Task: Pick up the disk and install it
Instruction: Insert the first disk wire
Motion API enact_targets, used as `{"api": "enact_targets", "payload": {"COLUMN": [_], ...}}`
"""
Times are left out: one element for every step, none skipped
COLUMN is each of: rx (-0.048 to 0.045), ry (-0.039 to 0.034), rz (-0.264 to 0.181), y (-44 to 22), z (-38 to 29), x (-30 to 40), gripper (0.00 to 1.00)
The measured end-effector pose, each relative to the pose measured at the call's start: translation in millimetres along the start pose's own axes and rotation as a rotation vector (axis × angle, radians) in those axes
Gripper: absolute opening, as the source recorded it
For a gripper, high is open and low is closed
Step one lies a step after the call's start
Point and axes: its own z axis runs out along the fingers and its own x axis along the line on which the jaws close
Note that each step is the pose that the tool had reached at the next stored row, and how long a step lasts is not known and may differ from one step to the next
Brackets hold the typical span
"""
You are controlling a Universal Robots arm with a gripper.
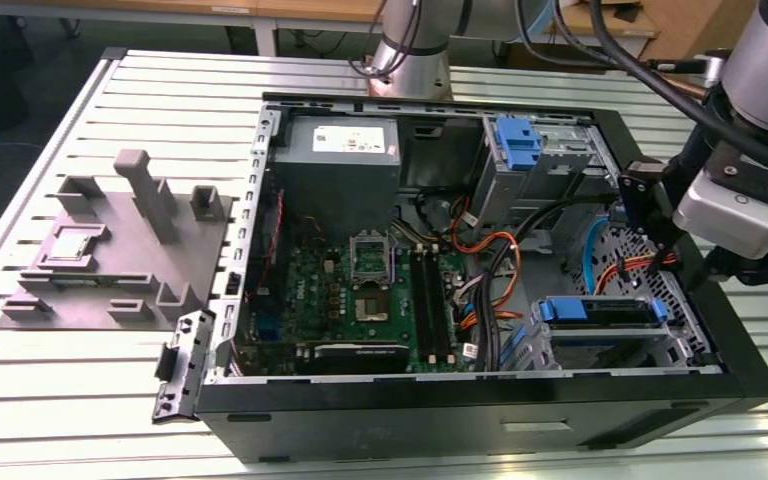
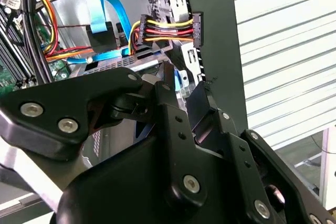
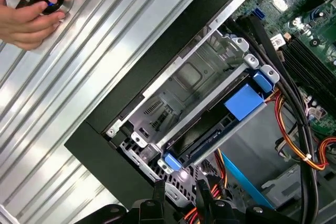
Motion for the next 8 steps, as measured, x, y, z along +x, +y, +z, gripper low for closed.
{"api": "enact_targets", "payload": {"rx": [0.0026, 0.0055, 0.0084, 0.0112, 0.0141, 0.0169, 0.0197, 0.0220], "ry": [-0.0030, -0.0063, -0.0098, -0.0130, -0.0163, -0.0196, -0.0229, -0.0255], "rz": [-0.015, -0.033, -0.052, -0.069, -0.087, -0.104, -0.121, -0.136], "y": [0.1, 0.1, 0.0, 0.0, 0.0, 0.0, 0.0, -0.1], "z": [0.1, 0.1, 0.0, 0.0, 0.1, 0.1, 0.1, 0.0], "x": [0.0, -0.1, 0.0, 0.0, 0.0, 0.0, 0.0, 0.0], "gripper": [0.37, 0.37, 0.37, 0.37, 0.37, 0.37, 0.37, 0.37]}}
